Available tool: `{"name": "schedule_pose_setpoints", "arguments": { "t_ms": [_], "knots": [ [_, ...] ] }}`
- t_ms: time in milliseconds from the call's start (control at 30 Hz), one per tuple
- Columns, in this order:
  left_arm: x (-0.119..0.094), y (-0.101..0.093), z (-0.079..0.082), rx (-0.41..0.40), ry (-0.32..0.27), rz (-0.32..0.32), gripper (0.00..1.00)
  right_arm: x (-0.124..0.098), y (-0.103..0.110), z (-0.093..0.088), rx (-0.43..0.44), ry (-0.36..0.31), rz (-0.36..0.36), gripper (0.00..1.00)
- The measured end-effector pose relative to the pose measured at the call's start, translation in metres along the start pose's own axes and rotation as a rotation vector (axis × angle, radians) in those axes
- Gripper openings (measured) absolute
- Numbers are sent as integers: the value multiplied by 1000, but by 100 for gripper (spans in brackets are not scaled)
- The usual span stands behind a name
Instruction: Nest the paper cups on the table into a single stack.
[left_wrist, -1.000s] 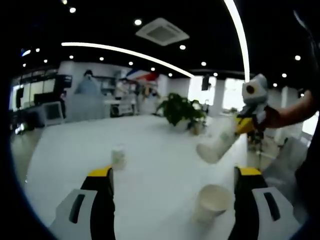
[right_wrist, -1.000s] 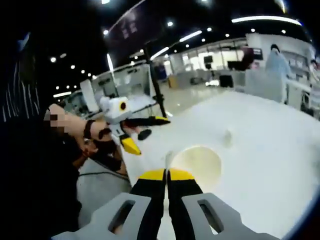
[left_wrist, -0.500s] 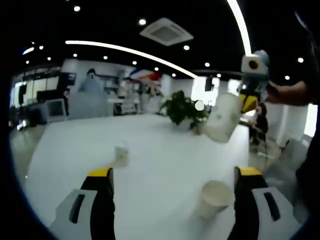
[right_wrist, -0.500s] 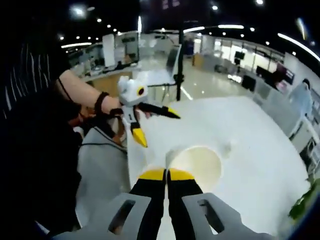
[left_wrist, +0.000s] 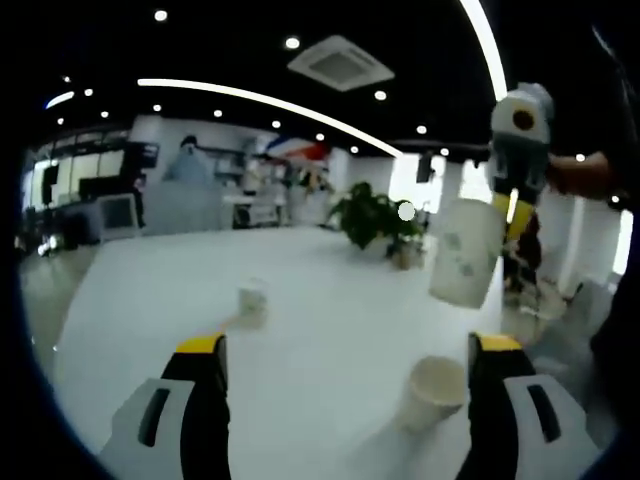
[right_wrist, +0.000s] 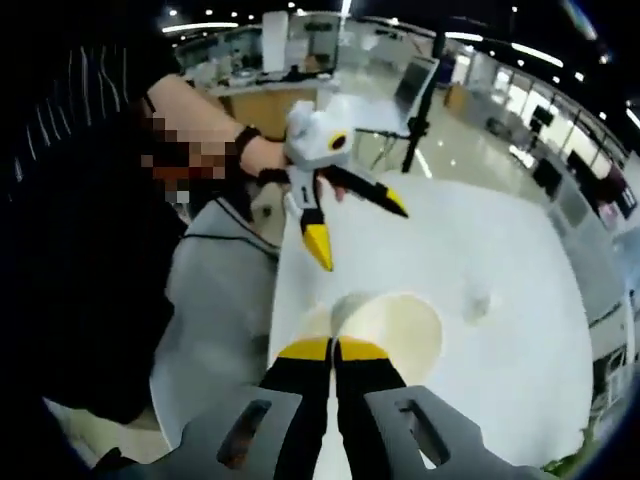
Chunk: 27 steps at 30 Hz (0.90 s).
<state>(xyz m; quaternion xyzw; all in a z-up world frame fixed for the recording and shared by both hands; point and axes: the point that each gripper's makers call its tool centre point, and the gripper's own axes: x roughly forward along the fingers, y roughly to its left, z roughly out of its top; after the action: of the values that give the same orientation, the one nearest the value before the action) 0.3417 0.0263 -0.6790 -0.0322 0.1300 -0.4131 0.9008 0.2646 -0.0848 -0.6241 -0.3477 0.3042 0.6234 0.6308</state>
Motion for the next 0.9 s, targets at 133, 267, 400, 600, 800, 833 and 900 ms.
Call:
{"name": "schedule_pose_setpoints", "arguments": {
  "t_ms": [133, 267, 400, 600, 800, 833, 900],
  "knots": [
    [0, 2, 0, -1, -3, 8, 98, 9, 1, -2, -23, 27, 10, 0],
    [1, 3, 0, -4, -3, 11, 98, 17, 3, -5, -26, 40, 20, 0],
    [2, 5, 2, -9, -12, 18, 98, 29, 8, -10, -40, 63, 34, 0],
    [0, 5, 2, -18, -11, 26, 98, 43, 15, -19, -57, 96, 58, 0],
    [-2, 7, 1, -21, -12, 37, 98, 57, 17, -23, -48, 116, 71, 0],
    [-2, 7, 1, -23, -13, 37, 98, 59, 17, -23, -47, 122, 73, 0],
    [-3, 8, 1, -24, -12, 40, 98, 63, 18, -25, -57, 133, 72, 0]
  ]
}}
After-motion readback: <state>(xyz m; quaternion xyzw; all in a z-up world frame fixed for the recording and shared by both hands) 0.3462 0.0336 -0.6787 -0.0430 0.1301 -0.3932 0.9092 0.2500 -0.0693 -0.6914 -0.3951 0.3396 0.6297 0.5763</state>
